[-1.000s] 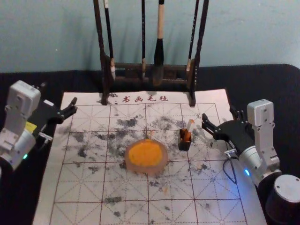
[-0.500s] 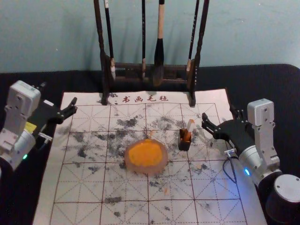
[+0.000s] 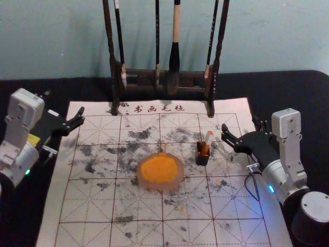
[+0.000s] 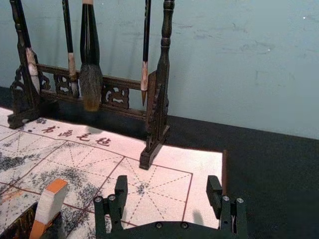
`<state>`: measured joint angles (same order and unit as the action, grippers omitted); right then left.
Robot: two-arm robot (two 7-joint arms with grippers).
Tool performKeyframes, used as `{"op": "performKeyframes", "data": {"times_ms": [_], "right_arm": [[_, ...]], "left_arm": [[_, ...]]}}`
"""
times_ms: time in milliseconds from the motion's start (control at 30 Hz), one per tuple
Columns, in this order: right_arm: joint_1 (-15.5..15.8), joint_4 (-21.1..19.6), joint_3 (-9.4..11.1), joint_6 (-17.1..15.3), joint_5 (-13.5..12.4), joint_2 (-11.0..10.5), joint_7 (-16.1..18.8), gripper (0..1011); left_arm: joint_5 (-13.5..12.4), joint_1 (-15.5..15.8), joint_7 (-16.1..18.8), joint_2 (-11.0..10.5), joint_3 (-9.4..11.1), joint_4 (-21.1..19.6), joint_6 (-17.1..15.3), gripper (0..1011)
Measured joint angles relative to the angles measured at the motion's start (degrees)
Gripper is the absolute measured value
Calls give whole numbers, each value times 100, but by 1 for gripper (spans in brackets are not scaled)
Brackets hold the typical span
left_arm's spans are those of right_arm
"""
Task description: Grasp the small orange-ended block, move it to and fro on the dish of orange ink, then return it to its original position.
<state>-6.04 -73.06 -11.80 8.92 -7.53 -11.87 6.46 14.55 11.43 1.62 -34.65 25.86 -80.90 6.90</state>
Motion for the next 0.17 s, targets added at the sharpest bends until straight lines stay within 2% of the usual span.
{"op": "performKeyframes", "data": {"times_ms": [167], "right_arm": [[0,-4,0,0,-3,0,0,1002]], "left_arm": [[0,0,0,0,0,0,0,1001]]}}
